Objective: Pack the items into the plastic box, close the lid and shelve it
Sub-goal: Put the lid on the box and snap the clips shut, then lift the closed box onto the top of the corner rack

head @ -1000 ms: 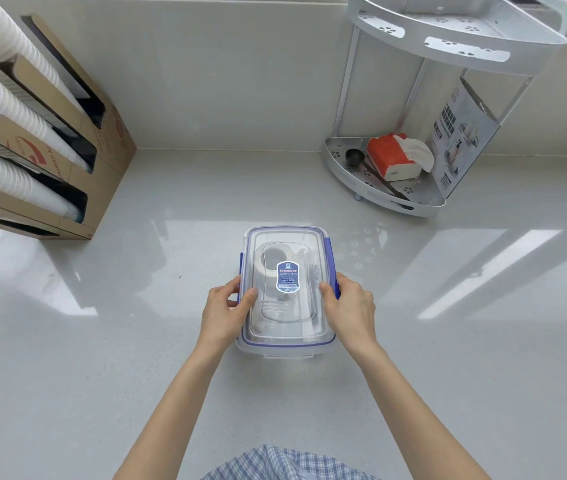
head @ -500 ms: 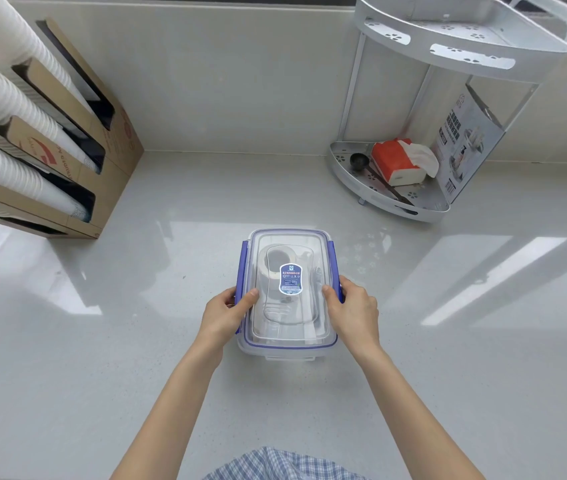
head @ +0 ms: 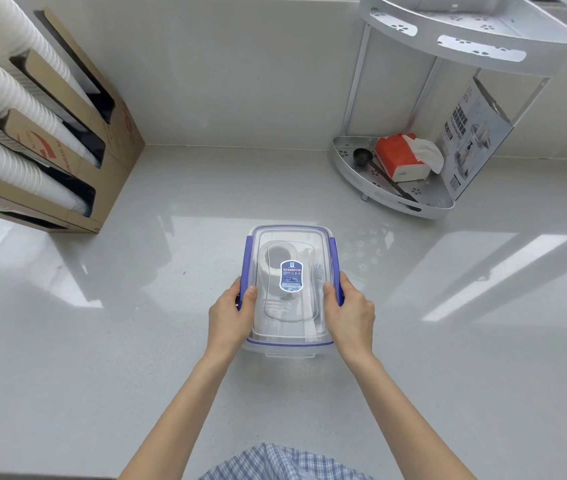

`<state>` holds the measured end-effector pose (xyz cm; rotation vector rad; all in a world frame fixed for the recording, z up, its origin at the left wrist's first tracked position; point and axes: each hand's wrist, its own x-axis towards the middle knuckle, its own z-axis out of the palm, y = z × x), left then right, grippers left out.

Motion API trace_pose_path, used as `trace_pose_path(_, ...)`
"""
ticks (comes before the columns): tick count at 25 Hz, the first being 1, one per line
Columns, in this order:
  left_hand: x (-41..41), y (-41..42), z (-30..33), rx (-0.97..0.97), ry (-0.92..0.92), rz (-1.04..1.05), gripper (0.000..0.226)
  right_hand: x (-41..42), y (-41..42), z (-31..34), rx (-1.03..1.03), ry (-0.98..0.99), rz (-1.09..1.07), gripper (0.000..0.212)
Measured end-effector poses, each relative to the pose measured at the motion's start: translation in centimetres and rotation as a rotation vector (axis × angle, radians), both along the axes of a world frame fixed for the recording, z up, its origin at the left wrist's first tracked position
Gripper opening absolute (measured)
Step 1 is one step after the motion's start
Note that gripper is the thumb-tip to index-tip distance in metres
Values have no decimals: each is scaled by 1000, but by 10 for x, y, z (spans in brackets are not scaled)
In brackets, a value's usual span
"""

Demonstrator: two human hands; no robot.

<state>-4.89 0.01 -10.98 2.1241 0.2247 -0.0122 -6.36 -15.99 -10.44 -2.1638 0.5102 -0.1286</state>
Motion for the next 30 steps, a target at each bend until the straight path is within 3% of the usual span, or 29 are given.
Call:
trace_pose_path(7,-1,2,2,-15,10,-43,29,-4,-5,2,91,-7,25,36)
trace_pose_path(12,11,14,5,-331,310,5,42,-2,-28,5,269,228,81,53)
trace_pose_path(15,12,16,12,-398,383,-16,37,-3,-30,6,320,236,109,39)
trace_pose_path(22,24,10,42,-451,296,-50,32,6,-38,34,398,102,82,16)
trace_pose_path(30,58,-10,108,-537,145,-155,19,48,-74,103,362,-45,153,30)
